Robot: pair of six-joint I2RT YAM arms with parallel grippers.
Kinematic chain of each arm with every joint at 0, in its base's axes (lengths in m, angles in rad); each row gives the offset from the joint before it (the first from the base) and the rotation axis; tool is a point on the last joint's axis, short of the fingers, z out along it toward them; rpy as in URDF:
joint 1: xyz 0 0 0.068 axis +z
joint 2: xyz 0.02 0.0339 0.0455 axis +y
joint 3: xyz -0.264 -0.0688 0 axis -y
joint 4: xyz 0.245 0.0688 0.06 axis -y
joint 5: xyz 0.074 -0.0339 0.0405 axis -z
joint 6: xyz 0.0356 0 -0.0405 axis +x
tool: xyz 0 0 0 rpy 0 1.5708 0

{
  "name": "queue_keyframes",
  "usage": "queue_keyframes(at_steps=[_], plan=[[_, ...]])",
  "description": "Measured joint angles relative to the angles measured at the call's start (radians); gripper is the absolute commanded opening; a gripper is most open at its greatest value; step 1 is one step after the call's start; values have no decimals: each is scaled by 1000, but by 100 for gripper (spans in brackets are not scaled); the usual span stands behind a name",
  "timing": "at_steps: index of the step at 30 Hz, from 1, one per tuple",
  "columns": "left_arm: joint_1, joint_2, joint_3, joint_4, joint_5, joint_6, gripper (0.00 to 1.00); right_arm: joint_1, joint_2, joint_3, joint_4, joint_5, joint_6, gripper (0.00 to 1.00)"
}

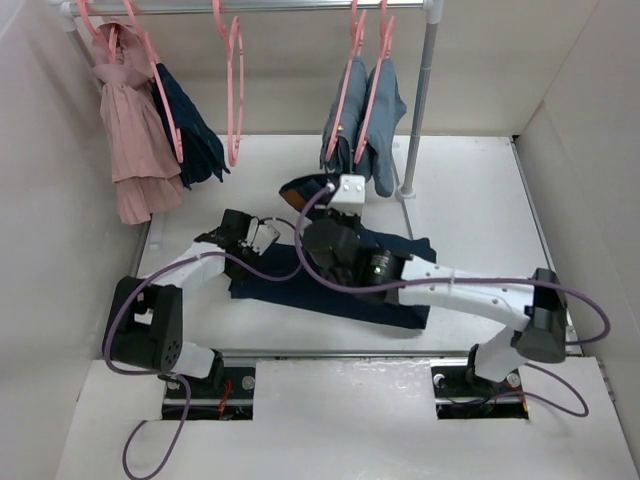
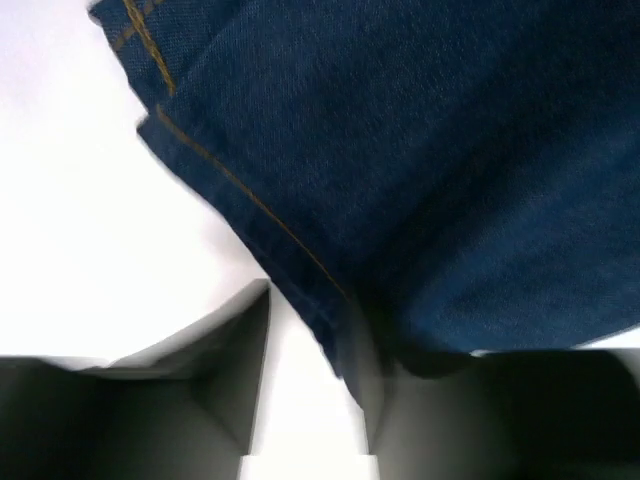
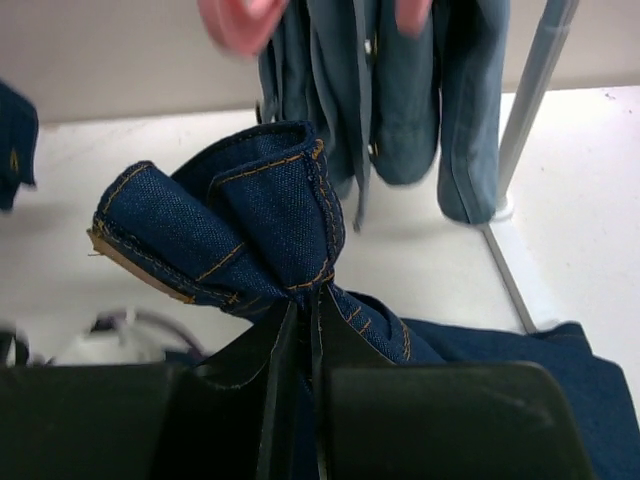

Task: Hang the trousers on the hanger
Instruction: Fold the trousers at the center of the board.

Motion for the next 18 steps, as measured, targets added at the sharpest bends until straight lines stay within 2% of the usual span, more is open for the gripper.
queue_keyframes(at_steps=[1, 2, 8, 13, 16, 18], plan=[[0, -18, -11, -10, -1, 3, 48, -19, 31, 44, 3, -3, -7, 0], [1, -39, -22, -18, 0, 3, 50, -35, 58, 79, 7, -13, -16, 0], [33, -147, -32, -70, 38, -7, 50, -64, 213, 211, 62, -92, -98, 0], [72, -153, -30, -82, 41, -44, 54, -41, 371, 269, 83, -176, -122, 0], [149, -169, 3, -127, 41, -62, 54, -38, 445, 269, 79, -224, -116, 0], [212, -209, 42, -158, 35, -71, 58, -37, 472, 267, 77, -260, -103, 0]])
